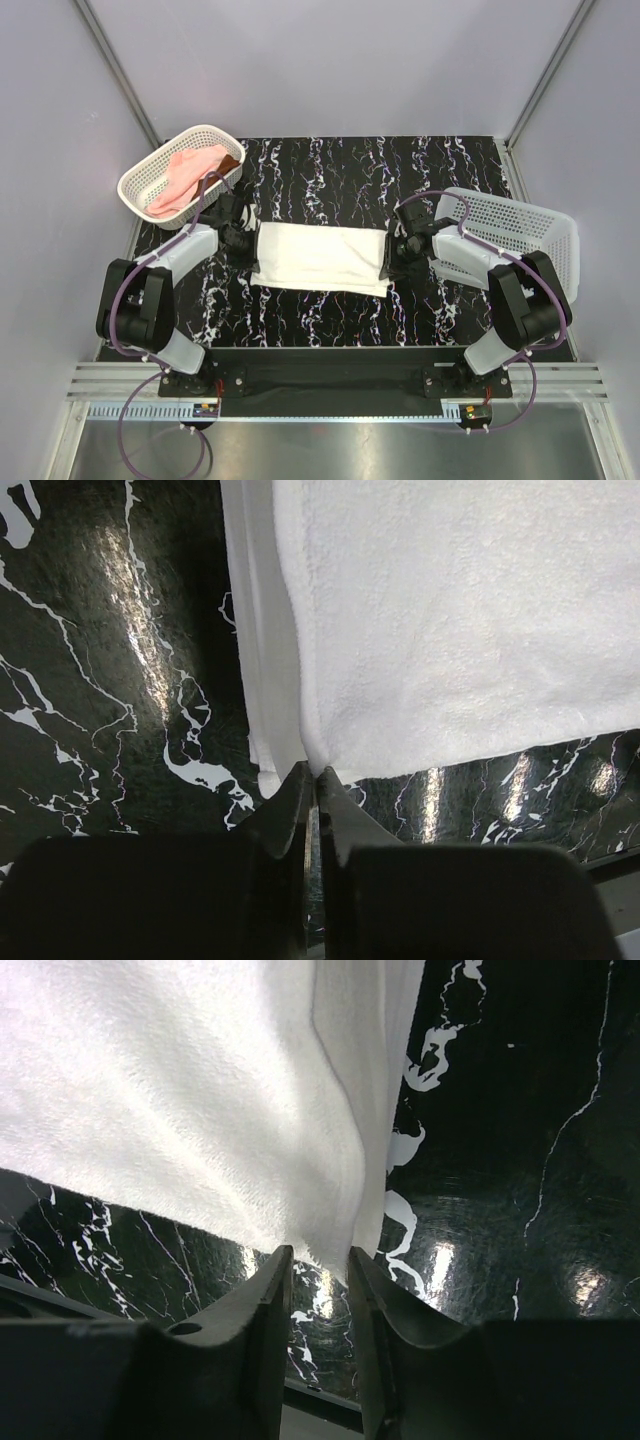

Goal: Fold and stack the towels
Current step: Fold the towel

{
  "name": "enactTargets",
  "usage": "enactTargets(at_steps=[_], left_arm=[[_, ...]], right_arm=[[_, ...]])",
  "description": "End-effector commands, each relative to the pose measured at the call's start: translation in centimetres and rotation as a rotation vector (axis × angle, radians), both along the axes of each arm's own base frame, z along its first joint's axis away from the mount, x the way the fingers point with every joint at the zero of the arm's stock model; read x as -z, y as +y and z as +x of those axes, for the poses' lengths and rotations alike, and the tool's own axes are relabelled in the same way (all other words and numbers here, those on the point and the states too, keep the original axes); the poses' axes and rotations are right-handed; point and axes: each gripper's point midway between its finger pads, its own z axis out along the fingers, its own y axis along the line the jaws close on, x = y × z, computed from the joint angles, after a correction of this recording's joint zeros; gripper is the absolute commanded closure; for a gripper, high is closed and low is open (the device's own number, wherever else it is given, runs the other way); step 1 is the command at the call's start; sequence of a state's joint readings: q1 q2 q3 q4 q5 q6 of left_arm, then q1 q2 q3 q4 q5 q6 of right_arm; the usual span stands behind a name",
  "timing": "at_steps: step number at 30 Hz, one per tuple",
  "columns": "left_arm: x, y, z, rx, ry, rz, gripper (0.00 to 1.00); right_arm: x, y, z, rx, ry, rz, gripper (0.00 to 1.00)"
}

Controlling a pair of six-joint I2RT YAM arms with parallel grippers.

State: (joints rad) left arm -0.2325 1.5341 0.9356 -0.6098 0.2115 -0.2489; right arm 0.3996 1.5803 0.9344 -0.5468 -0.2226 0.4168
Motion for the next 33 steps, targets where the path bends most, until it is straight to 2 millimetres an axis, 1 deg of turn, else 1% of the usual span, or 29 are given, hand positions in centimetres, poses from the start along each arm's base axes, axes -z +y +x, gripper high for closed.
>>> enactTargets(at_steps=[1,2,6,8,11,12,14,15,16,17,18,19,20,22,23,24,25,26,27,28,29,32,33], left_arm=[[-0.9,-0.2,1.2,-0.003,-0.033,0.003,0.98],[-0.8,-0.2,1.2,-0.002,-0.031,0.005,1.0],[-0.6,-0.3,1.1,0.0,-0.019,0.005,1.0],[-0.8,-0.3,1.4,0.0,-0.024,0.005,1.0],[-0.9,-0.3,1.5,-0.006,-0.02,0.006,1.0],[-1.1,-0.3,1.6,-0.008,-0.023,0.005,1.0],[-1.5,-0.2,1.6,-0.015,-0.017,0.012,1.0],[-1.8,-0.1,1.8,-0.015,-0.022,0.016,1.0],[-2.2,0.0,1.8,-0.015,-0.019,0.023,1.0],[-2.8,0.4,1.7,-0.014,-0.015,0.046,1.0],[-3.9,0.6,2.3,-0.017,-0.039,0.058,1.0],[-4.5,0.8,2.5,-0.022,-0.05,0.074,1.0],[-5.2,1.3,2.4,-0.033,-0.059,0.093,1.0],[-5.5,1.5,2.3,-0.04,-0.067,0.097,1.0],[-5.2,1.7,2.1,-0.048,-0.06,0.111,1.0],[-4.6,2.0,1.7,-0.05,-0.041,0.121,1.0],[-4.1,2.1,1.5,-0.049,-0.031,0.128,1.0],[-3.5,2.2,1.3,-0.049,-0.02,0.133,1.0],[-3.0,2.4,1.2,-0.055,-0.013,0.132,1.0],[-2.1,2.6,0.5,-0.057,0.014,0.139,1.0],[-1.4,2.6,0.6,-0.057,0.02,0.139,1.0],[0.2,2.7,-0.1,-0.045,0.066,0.147,1.0],[0.6,2.8,-0.2,-0.048,0.074,0.155,1.0]], right_arm=[[-0.5,1.1,0.2,-0.018,-0.02,0.048,0.64],[-0.4,1.1,0.1,-0.017,-0.018,0.048,0.63],[-0.2,0.9,0.0,-0.015,-0.014,0.036,0.62],[0.0,0.8,0.0,-0.016,-0.013,0.032,0.62],[0.2,1.0,0.0,-0.023,-0.004,0.039,0.64],[0.2,1.1,0.0,-0.028,-0.005,0.043,0.68],[-0.2,1.2,0.3,-0.038,-0.014,0.042,0.89],[-0.4,1.0,0.5,-0.046,-0.023,0.03,0.95],[-0.7,0.7,0.3,-0.051,-0.015,0.015,1.0],[-1.8,0.9,1.0,-0.067,-0.044,0.016,1.0],[-2.4,1.0,1.1,-0.073,-0.049,0.021,1.0],[-3.4,1.2,0.9,-0.075,-0.057,0.035,1.0],[-3.9,1.4,0.8,-0.071,-0.059,0.056,1.0],[-4.5,1.7,0.5,-0.06,-0.077,0.09,1.0],[-3.7,1.7,-0.6,-0.051,-0.042,0.107,1.0],[-3.4,1.6,-1.0,-0.041,-0.035,0.113,1.0],[-3.1,1.8,-0.9,-0.038,-0.043,0.127,1.0],[-2.0,1.6,-2.1,-0.031,-0.007,0.133,1.0],[-1.5,1.6,-2.4,-0.028,-0.002,0.136,1.0],[-1.1,1.6,-2.3,-0.023,-0.01,0.142,1.0],[-0.2,1.5,-3.0,-0.016,0.015,0.139,1.0],[0.8,1.3,-3.5,-0.011,0.029,0.139,1.0],[1.0,1.3,-3.5,-0.009,0.03,0.138,0.96]])
